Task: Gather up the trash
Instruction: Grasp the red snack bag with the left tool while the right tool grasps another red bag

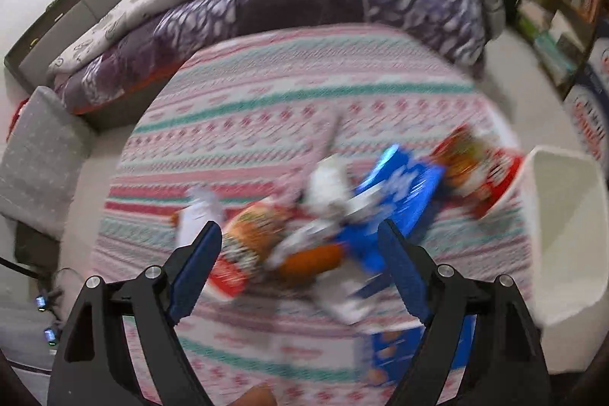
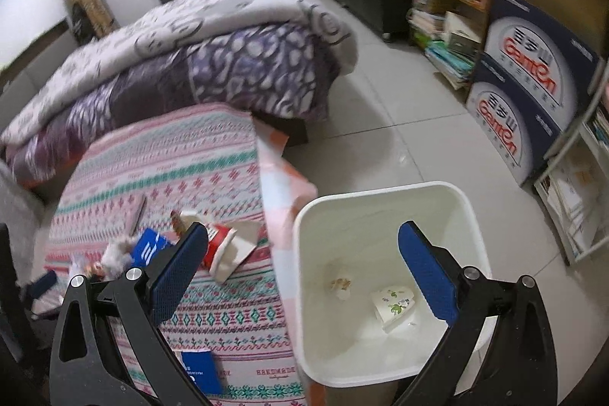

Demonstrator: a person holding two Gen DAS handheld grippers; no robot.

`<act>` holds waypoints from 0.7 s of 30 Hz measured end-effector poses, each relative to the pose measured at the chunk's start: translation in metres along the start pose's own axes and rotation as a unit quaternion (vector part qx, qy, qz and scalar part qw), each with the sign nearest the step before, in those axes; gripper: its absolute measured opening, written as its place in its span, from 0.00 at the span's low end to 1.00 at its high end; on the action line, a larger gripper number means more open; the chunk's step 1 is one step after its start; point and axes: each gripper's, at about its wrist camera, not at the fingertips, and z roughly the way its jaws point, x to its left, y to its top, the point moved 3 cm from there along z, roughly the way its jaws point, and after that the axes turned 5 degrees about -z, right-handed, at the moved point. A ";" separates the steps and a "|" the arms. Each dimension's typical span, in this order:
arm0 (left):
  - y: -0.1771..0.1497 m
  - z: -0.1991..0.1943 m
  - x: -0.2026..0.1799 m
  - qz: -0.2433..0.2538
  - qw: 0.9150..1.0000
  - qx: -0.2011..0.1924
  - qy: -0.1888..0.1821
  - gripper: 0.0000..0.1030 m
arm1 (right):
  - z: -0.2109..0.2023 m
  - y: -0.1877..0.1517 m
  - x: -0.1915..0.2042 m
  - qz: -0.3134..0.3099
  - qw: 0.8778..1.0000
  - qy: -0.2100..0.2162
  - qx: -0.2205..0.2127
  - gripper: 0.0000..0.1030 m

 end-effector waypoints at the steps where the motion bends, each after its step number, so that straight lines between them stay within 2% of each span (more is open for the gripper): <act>1: -0.003 0.002 0.006 0.007 1.000 0.007 0.004 0.79 | 0.004 -0.001 0.007 -0.012 1.000 0.000 0.006 0.93; 4: -0.017 0.008 0.018 0.049 0.998 0.028 0.016 0.79 | 0.015 -0.005 0.023 -0.037 0.999 0.004 0.024 0.93; 7: -0.036 0.021 0.022 0.117 0.991 0.038 0.045 0.79 | 0.031 -0.008 0.038 -0.065 0.996 0.022 0.054 0.93; 12: -0.046 0.041 0.030 0.163 0.984 0.038 0.059 0.79 | 0.060 -0.015 0.065 -0.144 0.985 0.026 0.092 0.93; 15: -0.045 0.049 0.032 0.177 0.982 0.018 0.059 0.67 | 0.072 -0.017 0.082 -0.166 0.979 0.053 0.101 0.93; 16: -0.044 0.052 0.033 0.179 0.982 0.017 0.054 0.58 | 0.074 -0.016 0.089 -0.181 0.977 0.058 0.099 0.93; 17: -0.044 0.054 0.033 0.178 0.983 0.017 0.047 0.44 | 0.077 -0.016 0.096 -0.200 0.973 0.059 0.096 0.93; 19: -0.043 0.056 0.035 0.171 0.985 0.017 0.032 0.38 | 0.084 -0.017 0.110 -0.249 0.963 0.051 0.088 0.93; 21: -0.042 0.052 0.038 0.159 0.987 0.009 0.013 0.37 | 0.091 -0.019 0.118 -0.279 0.955 0.045 0.086 0.93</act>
